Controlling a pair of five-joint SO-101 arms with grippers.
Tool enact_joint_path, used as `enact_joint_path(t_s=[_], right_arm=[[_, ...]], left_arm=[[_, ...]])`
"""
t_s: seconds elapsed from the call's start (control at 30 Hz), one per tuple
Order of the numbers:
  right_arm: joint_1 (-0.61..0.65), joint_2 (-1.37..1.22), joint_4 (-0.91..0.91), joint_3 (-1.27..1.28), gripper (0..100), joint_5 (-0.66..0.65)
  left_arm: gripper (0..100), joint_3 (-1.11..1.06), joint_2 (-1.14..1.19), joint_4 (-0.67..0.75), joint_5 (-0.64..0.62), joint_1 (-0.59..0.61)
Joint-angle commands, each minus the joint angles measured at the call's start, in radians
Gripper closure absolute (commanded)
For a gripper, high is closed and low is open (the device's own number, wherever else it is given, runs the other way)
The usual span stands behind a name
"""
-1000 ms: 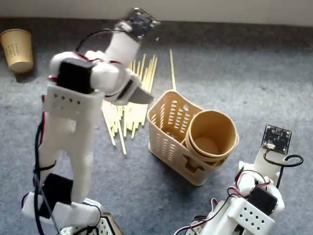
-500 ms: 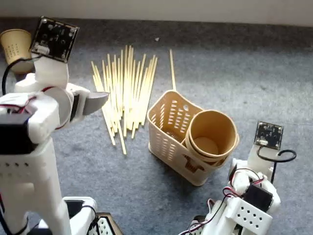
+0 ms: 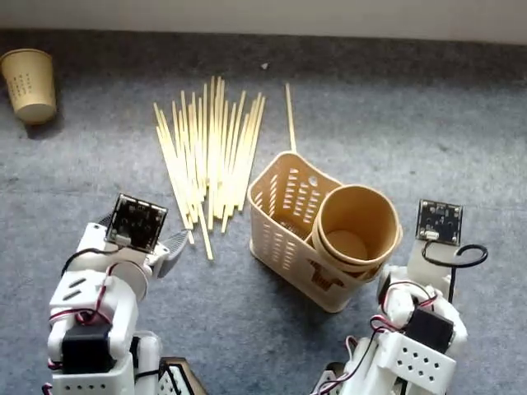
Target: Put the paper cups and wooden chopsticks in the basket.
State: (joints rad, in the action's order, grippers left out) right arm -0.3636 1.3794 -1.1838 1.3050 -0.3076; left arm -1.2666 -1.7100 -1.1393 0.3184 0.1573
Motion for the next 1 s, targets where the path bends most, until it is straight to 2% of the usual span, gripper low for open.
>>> enact_joint_path(t_s=[0.0,0.17,0.23,0.5,0.6,0.77,0.8,0.97], right_arm=[[0.05,0.01,0.031,0.016,94.9,0.009],[0.085,0.01,0.114,0.099,94.9,0.011],[0.096,0.01,0.143,0.119,94.9,0.011],[0.096,0.01,0.348,0.228,94.7,0.011],[0.096,0.01,0.409,0.312,94.7,0.011],[0.094,0.01,0.437,0.394,94.7,0.011],[0.097,0.01,0.437,0.38,94.7,0.011],[0.13,0.01,0.433,0.337,94.7,0.011]], left_arm=[[63,-0.131,-0.108,0.094,-0.025,-0.015],[63,-0.361,-0.113,0.259,-0.029,-0.019],[63,-0.427,-0.113,0.315,-0.032,0.021],[63,-0.427,-0.105,0.319,-0.029,0.035],[63,-0.427,-0.107,0.21,-0.029,0.035],[63,-0.427,-0.105,-0.201,-0.031,0.036],[63,-0.427,-0.111,-0.235,-0.028,0.038],[63,-0.427,-0.107,-0.201,-0.029,0.038]])
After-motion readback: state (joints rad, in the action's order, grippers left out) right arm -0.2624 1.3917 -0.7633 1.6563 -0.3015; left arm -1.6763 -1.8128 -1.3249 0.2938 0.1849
